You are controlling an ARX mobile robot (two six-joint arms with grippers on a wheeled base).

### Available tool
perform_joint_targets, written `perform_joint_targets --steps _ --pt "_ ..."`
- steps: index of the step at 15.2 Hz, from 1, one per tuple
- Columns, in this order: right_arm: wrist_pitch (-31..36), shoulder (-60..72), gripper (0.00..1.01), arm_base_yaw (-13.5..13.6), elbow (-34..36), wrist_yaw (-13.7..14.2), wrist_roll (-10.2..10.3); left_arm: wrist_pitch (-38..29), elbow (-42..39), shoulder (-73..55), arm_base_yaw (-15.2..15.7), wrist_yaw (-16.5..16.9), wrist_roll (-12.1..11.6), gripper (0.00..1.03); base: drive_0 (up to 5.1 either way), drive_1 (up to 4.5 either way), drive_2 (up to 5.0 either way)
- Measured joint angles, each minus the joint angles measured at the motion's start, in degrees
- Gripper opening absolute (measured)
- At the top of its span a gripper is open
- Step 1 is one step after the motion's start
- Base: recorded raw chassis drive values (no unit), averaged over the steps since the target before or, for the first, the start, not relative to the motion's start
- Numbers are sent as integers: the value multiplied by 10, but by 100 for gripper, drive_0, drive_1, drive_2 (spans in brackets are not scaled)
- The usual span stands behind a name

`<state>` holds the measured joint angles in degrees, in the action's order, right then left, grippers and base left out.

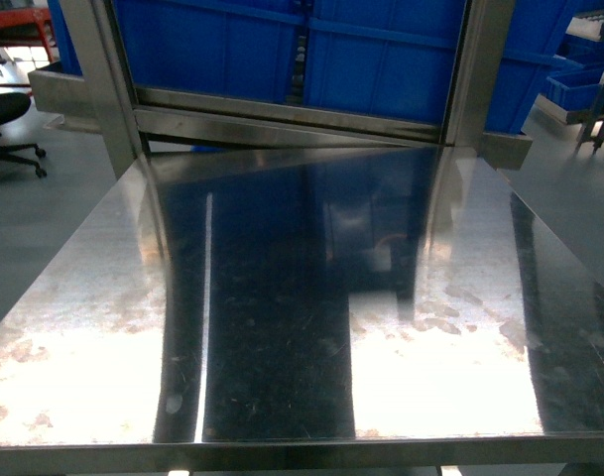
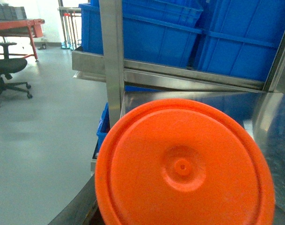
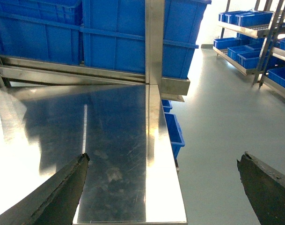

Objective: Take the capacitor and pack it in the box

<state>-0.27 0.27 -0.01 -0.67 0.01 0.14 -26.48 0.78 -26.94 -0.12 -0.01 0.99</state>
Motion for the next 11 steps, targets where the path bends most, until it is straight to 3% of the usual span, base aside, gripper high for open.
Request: perform_joint_targets --steps 11 --pt "0 0 98 0 0 0 0 158 0 162 0 0 0 45 0 0 0"
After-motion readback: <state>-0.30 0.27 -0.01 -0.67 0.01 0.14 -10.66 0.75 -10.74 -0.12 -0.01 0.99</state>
